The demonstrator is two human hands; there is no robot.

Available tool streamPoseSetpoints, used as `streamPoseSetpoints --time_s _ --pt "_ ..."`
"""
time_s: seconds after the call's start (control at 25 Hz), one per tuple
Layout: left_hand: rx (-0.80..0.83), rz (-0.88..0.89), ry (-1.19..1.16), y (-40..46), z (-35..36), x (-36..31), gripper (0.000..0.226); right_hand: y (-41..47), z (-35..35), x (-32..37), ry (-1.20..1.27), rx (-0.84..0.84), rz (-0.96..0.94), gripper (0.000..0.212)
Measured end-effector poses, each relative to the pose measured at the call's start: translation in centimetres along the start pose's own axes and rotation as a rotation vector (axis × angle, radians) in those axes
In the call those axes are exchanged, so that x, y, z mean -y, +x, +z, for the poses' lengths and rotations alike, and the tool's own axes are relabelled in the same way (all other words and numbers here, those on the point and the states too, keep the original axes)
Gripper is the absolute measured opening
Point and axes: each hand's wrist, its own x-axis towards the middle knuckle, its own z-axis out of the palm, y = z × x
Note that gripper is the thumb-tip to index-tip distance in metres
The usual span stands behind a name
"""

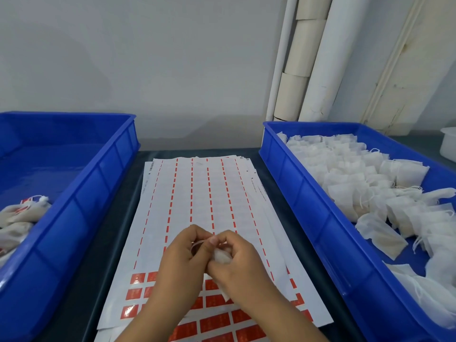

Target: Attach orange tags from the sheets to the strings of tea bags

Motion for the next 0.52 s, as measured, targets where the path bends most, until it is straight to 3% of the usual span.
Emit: streamPoseSetpoints --time_s 0.12,0.28,0.52 --pt "-0.047 -0.075 -0.106 0.0 0.2 -0.2 0.016 0.0 0.2 -0.6 -0.106 -0.13 -0.141 0.01" --pt "-0.025 -0.281 -0.342 0.4 -0.1 -0.8 0.028 -0.1 0.1 -1.2 -0.414 -0.362 -0.48 0.016" --pt "0.041 -0.37 -0.369 0.8 -0.3 -0.9 0.029 -0.1 -0.4 -1.6 -0.734 -0.388 -0.713 0.028"
